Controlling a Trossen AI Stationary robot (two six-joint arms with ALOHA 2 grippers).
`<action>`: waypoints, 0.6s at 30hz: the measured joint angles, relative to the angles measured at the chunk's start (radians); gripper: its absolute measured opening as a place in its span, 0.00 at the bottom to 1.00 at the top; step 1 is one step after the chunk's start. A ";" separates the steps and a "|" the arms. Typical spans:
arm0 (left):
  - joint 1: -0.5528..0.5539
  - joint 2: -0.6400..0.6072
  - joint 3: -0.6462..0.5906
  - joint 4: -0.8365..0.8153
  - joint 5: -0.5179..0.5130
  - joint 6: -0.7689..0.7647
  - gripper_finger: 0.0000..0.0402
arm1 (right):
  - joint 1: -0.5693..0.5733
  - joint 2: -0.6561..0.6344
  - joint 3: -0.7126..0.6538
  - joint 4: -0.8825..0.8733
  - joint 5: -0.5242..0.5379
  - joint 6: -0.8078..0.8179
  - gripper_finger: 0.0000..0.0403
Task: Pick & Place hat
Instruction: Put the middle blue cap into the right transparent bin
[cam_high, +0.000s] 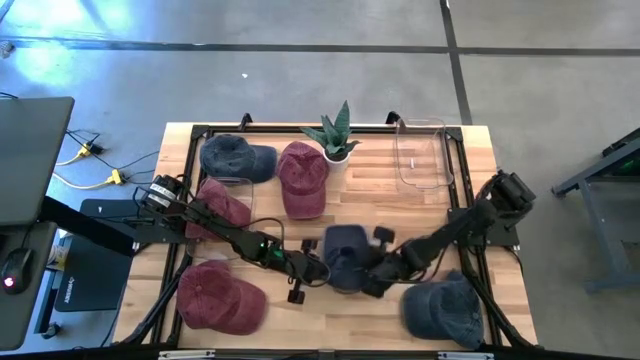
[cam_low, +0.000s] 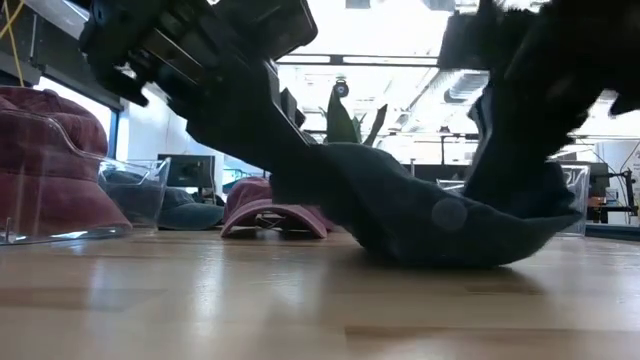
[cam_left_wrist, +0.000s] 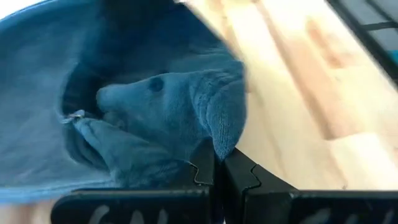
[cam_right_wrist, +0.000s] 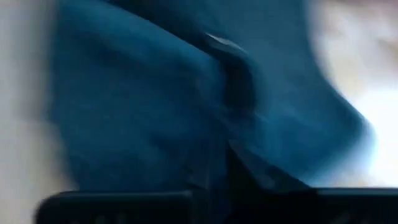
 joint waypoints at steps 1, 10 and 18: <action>0.000 0.000 0.000 0.001 0.014 0.000 0.00 | -0.008 0.000 0.000 -0.051 0.031 0.028 0.05; 0.000 0.000 0.033 -0.013 0.036 -0.031 0.00 | -0.014 -0.005 0.039 -0.114 0.111 0.017 0.05; 0.000 -0.001 0.060 -0.077 0.035 -0.049 0.00 | 0.034 -0.002 0.102 0.103 0.056 -0.175 0.01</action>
